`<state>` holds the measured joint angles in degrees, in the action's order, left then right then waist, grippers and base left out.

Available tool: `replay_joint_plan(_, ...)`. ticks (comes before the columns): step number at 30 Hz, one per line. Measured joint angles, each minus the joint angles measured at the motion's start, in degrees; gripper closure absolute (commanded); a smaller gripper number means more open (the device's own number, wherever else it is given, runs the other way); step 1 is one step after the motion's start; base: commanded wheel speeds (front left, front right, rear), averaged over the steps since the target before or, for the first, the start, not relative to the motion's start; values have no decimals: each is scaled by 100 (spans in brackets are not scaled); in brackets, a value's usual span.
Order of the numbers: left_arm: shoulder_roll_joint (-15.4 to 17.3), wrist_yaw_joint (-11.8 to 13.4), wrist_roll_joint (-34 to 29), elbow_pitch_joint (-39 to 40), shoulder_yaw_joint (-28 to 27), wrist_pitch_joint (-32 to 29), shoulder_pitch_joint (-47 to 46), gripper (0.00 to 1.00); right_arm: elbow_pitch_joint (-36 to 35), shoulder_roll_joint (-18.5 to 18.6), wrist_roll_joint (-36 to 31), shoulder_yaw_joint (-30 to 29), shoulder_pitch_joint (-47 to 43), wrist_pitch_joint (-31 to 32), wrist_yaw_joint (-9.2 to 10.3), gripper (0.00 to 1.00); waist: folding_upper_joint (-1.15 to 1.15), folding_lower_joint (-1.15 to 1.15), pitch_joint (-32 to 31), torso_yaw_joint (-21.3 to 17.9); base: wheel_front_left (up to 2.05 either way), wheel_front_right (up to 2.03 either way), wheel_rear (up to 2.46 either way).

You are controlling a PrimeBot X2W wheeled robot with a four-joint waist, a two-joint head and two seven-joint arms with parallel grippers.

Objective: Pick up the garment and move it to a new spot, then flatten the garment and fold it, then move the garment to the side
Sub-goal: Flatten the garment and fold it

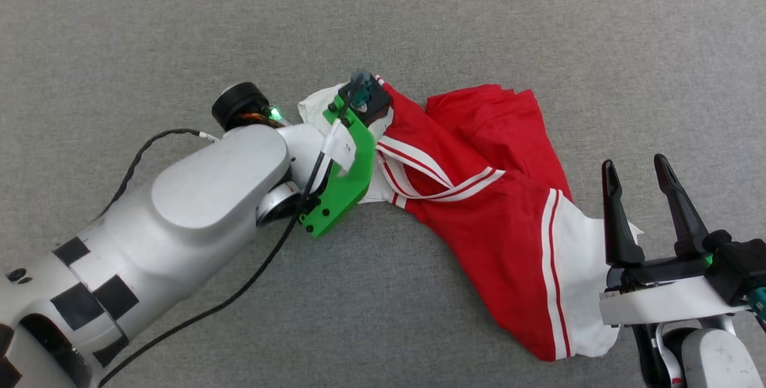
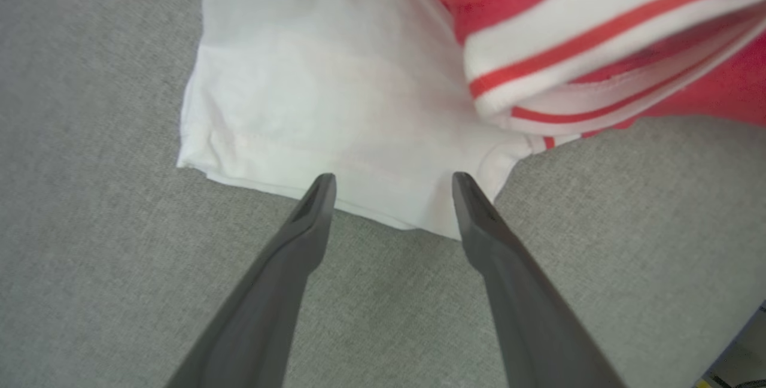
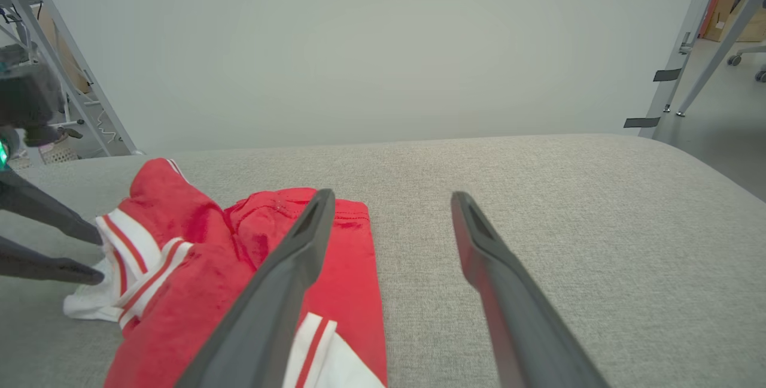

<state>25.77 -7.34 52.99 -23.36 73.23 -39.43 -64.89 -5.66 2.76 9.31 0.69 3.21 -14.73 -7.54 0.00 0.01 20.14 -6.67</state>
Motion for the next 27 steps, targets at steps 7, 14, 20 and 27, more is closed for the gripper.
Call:
replay_joint_plan(7,137,1,-292,190,-151,-582,291,0,-9,1,8,-1,161,0,1,0,0,0,274,-130,0,0,0)
replay_joint_plan(14,142,1,-341,136,-191,-233,299,100,11,1,5,1,183,0,0,0,0,0,326,-128,0,0,0)
replay_joint_plan(20,137,1,-328,24,-41,808,431,100,59,1,-19,-45,125,0,0,0,0,0,69,-10,0,0,0)
replay_joint_plan(27,478,0,-255,166,-27,1835,577,100,96,1,-52,-157,-170,0,0,0,0,-1,-403,279,0,0,0)
